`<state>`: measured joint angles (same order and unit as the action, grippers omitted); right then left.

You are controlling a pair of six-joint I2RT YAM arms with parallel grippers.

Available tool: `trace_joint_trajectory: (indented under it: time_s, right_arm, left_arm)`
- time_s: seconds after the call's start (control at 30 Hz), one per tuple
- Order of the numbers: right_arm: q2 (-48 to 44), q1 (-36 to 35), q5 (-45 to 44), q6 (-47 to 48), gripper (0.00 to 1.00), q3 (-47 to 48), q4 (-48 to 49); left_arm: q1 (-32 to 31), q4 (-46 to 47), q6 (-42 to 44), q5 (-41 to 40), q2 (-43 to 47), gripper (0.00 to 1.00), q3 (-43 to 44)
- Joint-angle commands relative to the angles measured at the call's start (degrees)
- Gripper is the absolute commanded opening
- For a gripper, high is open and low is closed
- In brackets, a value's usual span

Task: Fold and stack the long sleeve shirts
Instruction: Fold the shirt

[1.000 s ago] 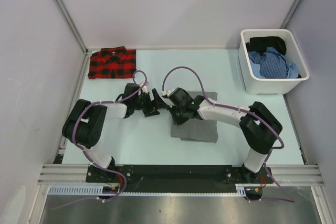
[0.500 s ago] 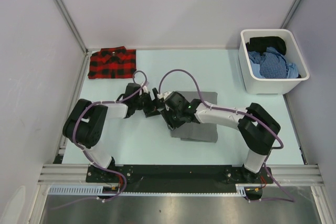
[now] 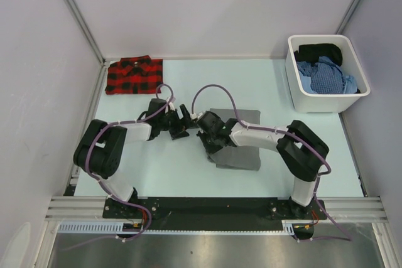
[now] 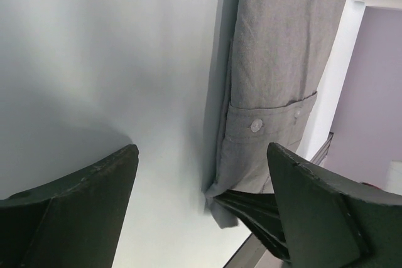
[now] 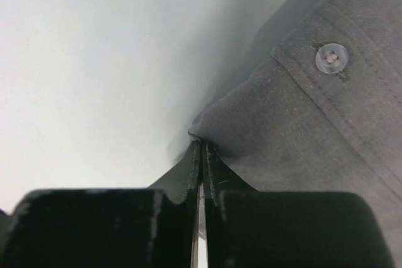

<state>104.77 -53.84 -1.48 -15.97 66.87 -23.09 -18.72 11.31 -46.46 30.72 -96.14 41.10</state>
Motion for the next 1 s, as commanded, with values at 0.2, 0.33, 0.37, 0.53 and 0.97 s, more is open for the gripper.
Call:
trace_joint_trajectory:
  time_s: [0.2, 0.33, 0.37, 0.53, 0.97]
  right_arm:
    - [-11.52, 2.69, 0.33, 2.34, 0.00, -2.18, -0.64]
    - [-12.48, 4.27, 0.24, 2.26, 0.00, -2.36, -1.69]
    - [-12.75, 4.62, 0.24, 2.26, 0.00, -2.53, -2.04]
    - [-13.89, 6.21, 0.33, 2.96, 0.00, -3.24, -2.31]
    - [-14.33, 6.65, 0.95, 2.78, 0.02, -3.94, -1.52]
  left_arm:
    - [-6.59, 1.69, -3.28, -1.01, -4.84, 0.91, 4.24]
    - [-8.78, 2.22, -4.52, -1.19, -7.30, 0.90, 5.57]
    - [-9.14, 2.31, -4.69, -1.10, -8.44, 0.90, 5.92]
    - [-11.60, 4.77, -5.92, -1.10, -10.73, 0.90, 6.80]
    - [-13.18, 7.33, -8.13, -0.22, -14.78, 0.64, 9.17]
